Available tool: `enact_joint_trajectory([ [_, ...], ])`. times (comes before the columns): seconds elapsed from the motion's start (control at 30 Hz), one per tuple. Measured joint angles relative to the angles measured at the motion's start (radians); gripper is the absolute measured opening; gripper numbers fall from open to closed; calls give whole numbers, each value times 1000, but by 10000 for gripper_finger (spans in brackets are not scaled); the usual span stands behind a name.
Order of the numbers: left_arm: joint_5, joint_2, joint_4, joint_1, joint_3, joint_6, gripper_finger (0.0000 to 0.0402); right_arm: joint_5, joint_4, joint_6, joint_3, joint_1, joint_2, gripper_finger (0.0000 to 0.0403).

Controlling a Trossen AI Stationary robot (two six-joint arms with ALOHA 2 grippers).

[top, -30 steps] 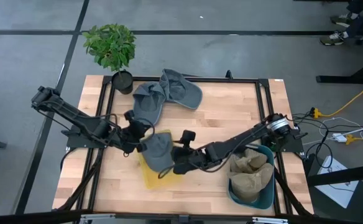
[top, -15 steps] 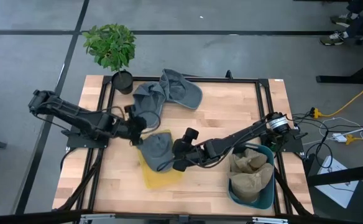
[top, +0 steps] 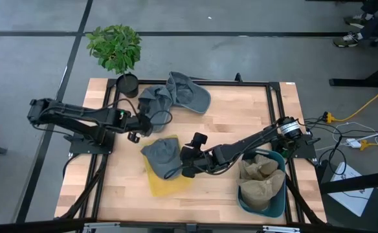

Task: Pick & Place hat
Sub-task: Put the left blue cap into the yellow bin

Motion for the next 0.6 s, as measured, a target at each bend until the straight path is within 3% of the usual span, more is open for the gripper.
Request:
enact_joint_trajectory([
  [0.1, 11, 3, -4, 30, 0, 81, 10, 0, 0, -1, 0, 0, 0, 241],
  [0.23, -63, 28, -69, 69, 0, 94, 34, 0, 0, -4, 0, 0, 0, 241],
  [0.6, -35, 172, -139, 172, -25, 89, 151, -11, -4, 0, 0, 0, 0, 241],
])
